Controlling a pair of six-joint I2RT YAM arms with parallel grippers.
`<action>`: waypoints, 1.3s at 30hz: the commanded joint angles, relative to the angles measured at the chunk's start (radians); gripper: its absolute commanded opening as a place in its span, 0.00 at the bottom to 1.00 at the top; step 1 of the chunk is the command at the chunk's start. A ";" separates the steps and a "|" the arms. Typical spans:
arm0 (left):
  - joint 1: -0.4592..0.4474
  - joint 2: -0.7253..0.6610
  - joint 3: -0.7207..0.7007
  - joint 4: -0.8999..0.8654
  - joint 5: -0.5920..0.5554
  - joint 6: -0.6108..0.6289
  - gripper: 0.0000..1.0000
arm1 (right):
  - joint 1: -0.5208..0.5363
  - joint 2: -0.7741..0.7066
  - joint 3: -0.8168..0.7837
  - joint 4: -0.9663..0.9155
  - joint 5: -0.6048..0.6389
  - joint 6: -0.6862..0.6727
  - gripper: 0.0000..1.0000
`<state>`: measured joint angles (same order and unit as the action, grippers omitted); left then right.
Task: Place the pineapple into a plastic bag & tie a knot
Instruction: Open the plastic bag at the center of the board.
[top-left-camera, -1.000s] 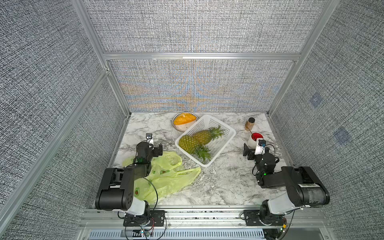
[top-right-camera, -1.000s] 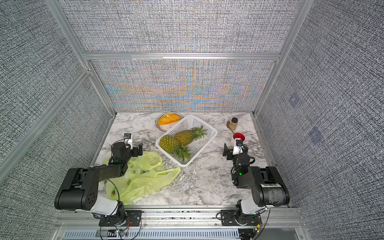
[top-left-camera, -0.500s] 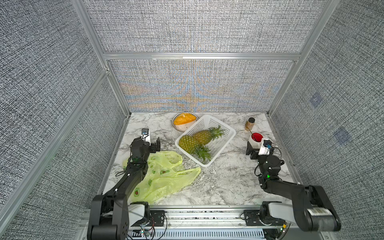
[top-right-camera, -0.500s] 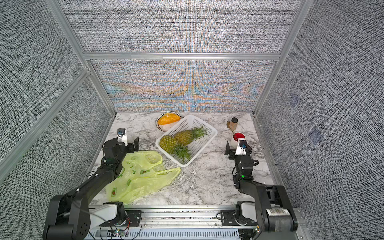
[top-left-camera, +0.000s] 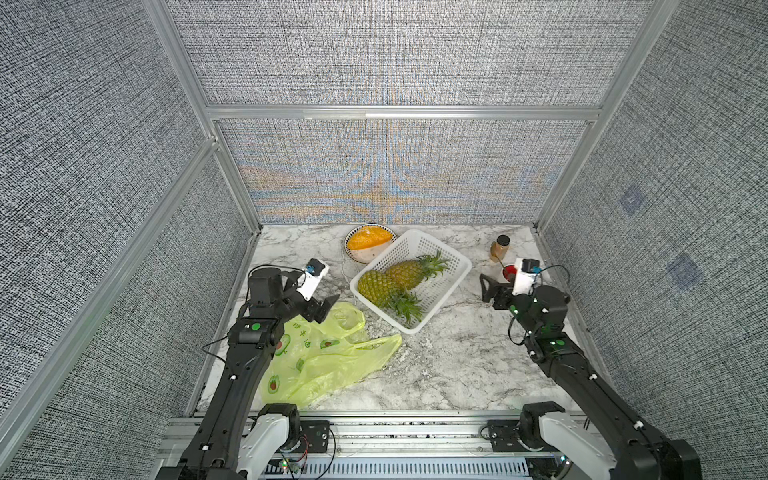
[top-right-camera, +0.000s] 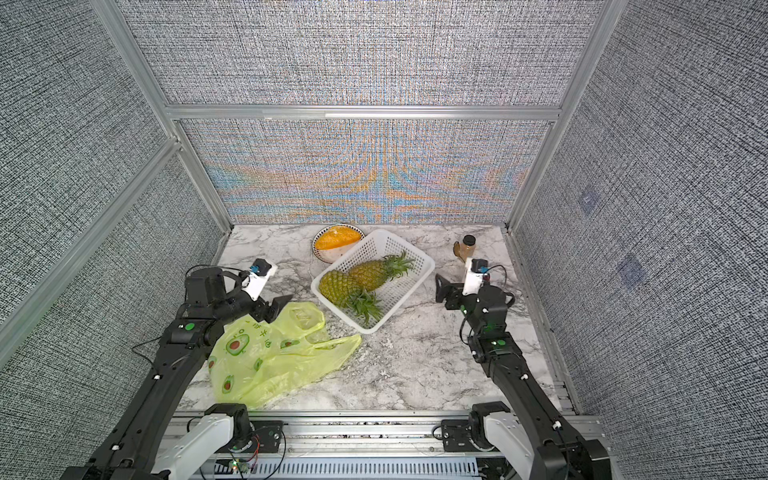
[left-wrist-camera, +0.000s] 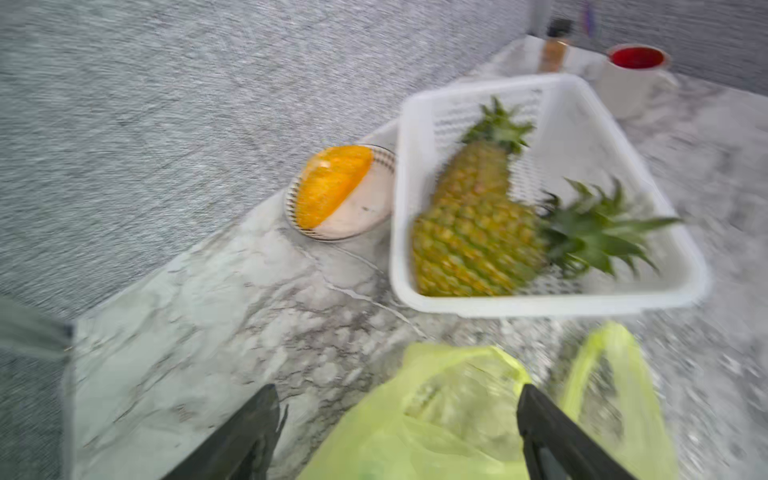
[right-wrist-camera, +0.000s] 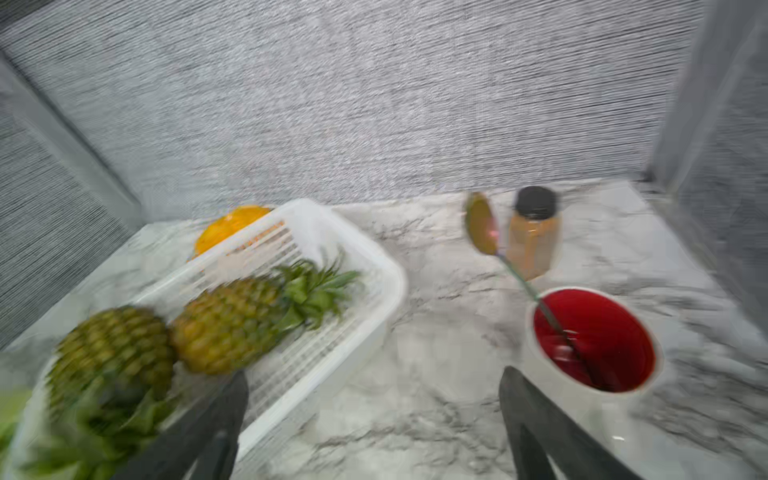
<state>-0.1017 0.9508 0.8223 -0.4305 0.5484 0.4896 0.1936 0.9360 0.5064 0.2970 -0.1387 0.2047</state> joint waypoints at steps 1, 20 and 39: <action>-0.053 0.035 0.019 -0.253 0.096 0.198 0.93 | 0.145 0.005 0.035 -0.085 -0.008 -0.070 0.94; -0.225 0.382 -0.064 0.045 -0.238 0.398 0.85 | 0.733 0.525 0.266 0.013 0.326 -0.392 0.94; -0.225 0.438 0.038 -0.014 -0.287 0.515 0.00 | 0.616 0.621 0.353 0.084 0.299 -0.380 0.95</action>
<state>-0.3267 1.4063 0.8406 -0.3855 0.2440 0.9691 0.8108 1.5944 0.8589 0.3458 0.2314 -0.1883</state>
